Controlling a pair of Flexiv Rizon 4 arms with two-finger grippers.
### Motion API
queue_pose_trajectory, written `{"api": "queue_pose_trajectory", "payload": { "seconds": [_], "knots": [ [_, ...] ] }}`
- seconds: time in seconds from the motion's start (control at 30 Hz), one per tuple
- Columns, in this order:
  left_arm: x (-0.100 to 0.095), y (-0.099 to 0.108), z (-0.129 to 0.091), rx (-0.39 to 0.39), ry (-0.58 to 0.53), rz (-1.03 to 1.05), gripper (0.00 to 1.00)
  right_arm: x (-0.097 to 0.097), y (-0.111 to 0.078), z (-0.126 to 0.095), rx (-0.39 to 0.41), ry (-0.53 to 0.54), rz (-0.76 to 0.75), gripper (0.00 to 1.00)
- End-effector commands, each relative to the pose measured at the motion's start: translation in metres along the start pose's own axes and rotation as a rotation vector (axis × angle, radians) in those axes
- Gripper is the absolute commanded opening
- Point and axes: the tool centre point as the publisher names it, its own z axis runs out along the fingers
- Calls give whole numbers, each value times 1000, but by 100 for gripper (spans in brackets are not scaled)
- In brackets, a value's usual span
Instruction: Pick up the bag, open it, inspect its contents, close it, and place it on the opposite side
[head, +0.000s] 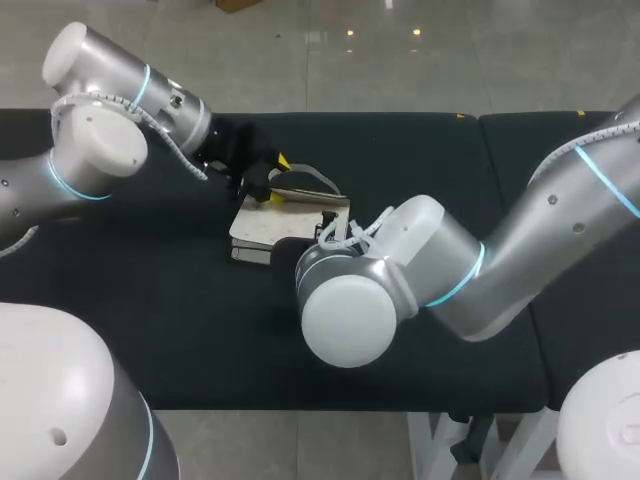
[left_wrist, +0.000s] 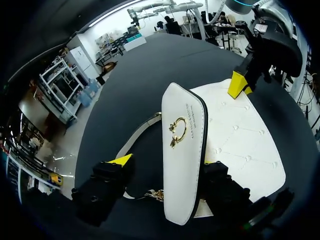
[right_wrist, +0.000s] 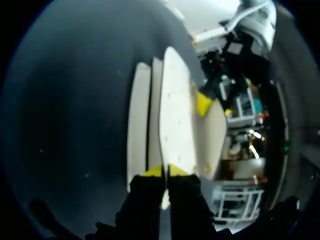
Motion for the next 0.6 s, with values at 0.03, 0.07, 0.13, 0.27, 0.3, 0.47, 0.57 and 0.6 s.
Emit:
{"api": "queue_pose_trajectory", "payload": {
  "seconds": [0.03, 0.07, 0.13, 0.27, 0.3, 0.47, 0.57, 0.6],
  "knots": [
    [-8, 3, 8, 3, 37, -4, 67, 5, -3, 2, -17, -86, 0, 0],
    [-9, 3, 9, -3, 42, -8, 66, 5, -3, 2, -17, -86, 0, 0],
    [-9, 4, 9, -3, 47, -12, 64, 5, -3, 2, -17, -86, 0, 0],
    [-10, 4, 11, -6, 59, -21, 43, 5, -3, 2, -17, -86, 0, 0],
    [-10, 4, 12, -6, 64, -22, 41, 5, -3, 2, -17, -86, 0, 0],
    [-8, 4, 13, -8, 71, -23, 0, 5, -3, 2, -17, -86, 0, 0],
    [-7, 4, 13, -7, 75, -25, 0, 5, -3, 2, -17, -86, 0, 0],
    [-6, 4, 13, -6, 76, -25, 0, 5, -3, 2, -17, -86, 0, 0]
  ]
}}
